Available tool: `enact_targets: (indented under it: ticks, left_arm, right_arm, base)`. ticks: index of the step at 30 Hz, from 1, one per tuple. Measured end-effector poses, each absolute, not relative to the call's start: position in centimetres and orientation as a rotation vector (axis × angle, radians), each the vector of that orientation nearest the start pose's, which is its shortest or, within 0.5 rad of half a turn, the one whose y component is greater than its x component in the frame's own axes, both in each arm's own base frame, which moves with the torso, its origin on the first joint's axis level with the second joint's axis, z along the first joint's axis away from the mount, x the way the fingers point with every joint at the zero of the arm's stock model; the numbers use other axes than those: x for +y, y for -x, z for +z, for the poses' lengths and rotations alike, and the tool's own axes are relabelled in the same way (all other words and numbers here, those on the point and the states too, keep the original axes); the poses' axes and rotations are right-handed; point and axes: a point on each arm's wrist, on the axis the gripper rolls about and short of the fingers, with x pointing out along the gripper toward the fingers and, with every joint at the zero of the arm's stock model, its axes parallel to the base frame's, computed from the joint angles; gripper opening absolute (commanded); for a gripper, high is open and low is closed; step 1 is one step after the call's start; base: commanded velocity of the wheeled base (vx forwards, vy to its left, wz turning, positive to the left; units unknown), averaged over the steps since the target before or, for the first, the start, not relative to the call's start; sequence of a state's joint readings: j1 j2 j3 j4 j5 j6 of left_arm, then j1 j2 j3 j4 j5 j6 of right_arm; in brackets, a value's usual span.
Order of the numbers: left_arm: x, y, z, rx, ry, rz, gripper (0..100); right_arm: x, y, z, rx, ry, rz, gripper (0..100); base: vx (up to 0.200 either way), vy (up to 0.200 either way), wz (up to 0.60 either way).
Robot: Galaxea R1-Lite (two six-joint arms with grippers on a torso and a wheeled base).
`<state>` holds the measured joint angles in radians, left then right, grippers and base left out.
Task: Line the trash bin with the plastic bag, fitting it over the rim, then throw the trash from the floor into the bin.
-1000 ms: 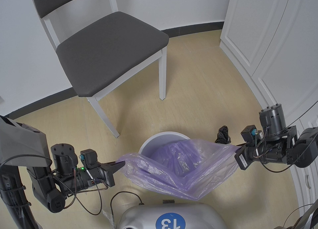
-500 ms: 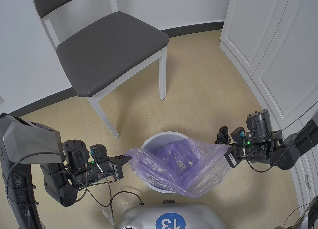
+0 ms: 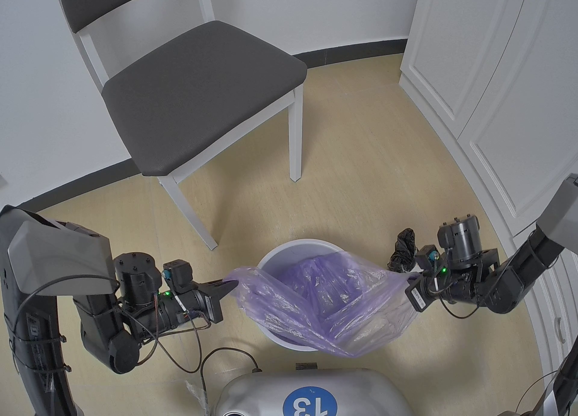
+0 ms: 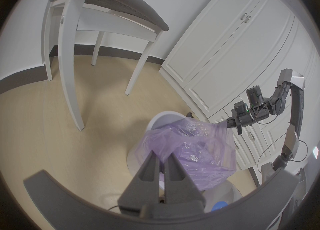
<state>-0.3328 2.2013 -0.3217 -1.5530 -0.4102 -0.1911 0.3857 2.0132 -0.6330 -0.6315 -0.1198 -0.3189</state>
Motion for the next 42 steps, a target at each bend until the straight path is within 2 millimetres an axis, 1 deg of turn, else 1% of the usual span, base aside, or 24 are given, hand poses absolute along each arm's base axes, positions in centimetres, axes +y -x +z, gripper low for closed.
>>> enact_targets:
  ticks: [4, 7, 12, 15, 20, 23, 26, 29, 33, 35, 38, 42]
  left_arm:
    - [-9.9, -25.6, 2.0, 0.451, 0.193, -0.7, 0]
    - [-9.9, -25.5, 1.7, 0.458, 0.179, -0.703, 0]
    - [-10.3, -26.7, 0.9, 0.433, 0.123, -0.716, 0]
    - [-10.6, -28.1, 0.6, 0.393, 0.103, -0.72, 0]
    - [-10.6, -30.3, 0.9, 0.322, 0.095, -0.72, 0]
    - [-10.4, -30.6, 1.3, 0.301, 0.097, -0.728, 0]
    - [-10.2, -30.5, 1.9, 0.283, 0.098, -0.747, 0]
    - [-10.1, -30.1, 2.4, 0.277, 0.097, -0.774, 0]
    - [-9.5, -30.1, 2.8, 0.268, 0.101, -0.794, 0]
    - [-8.9, -30.6, 3.1, 0.25, 0.105, -0.806, 0]
    - [-8.3, -31.8, 3.4, 0.211, 0.106, -0.827, 0]
    - [-8.0, -33.1, 3.4, 0.18, 0.105, -0.831, 0]
  right_arm:
    - [11.3, -27.7, 3.8, 0.664, 0.513, 0.384, 0]
    - [11.4, -27.5, 3.3, 0.641, 0.523, 0.386, 0]
    - [11.7, -28.2, 2.0, 0.587, 0.522, 0.37, 0]
    - [11.8, -29.1, 1.2, 0.565, 0.521, 0.348, 0]
    - [12.0, -30.4, 0.5, 0.54, 0.516, 0.32, 0]
    - [12.1, -30.5, 0.1, 0.549, 0.519, 0.32, 0]
    - [12.3, -29.8, -0.3, 0.554, 0.527, 0.334, 0]
    - [12.5, -29.0, -0.3, 0.542, 0.533, 0.349, 0]
    - [13.3, -26.7, -0.2, 0.553, 0.561, 0.404, 0]
    - [13.8, -25.6, -0.2, 0.557, 0.58, 0.428, 0]
    - [14.5, -24.5, 0.0, 0.546, 0.596, 0.452, 0]
    - [15.0, -23.8, -0.1, 0.537, 0.608, 0.469, 0]
  base:
    - [0.0, 0.0, 0.0]
    - [0.0, 0.0, 0.0]
    - [0.0, 0.0, 0.0]
    - [0.0, 0.0, 0.0]
    - [0.0, 0.0, 0.0]
    - [0.0, 0.0, 0.0]
    - [0.0, 0.0, 0.0]
    - [0.0, 0.0, 0.0]
    - [0.0, 0.0, 0.0]
    - [0.0, 0.0, 0.0]
    - [0.0, 0.0, 0.0]
    - [0.0, 0.0, 0.0]
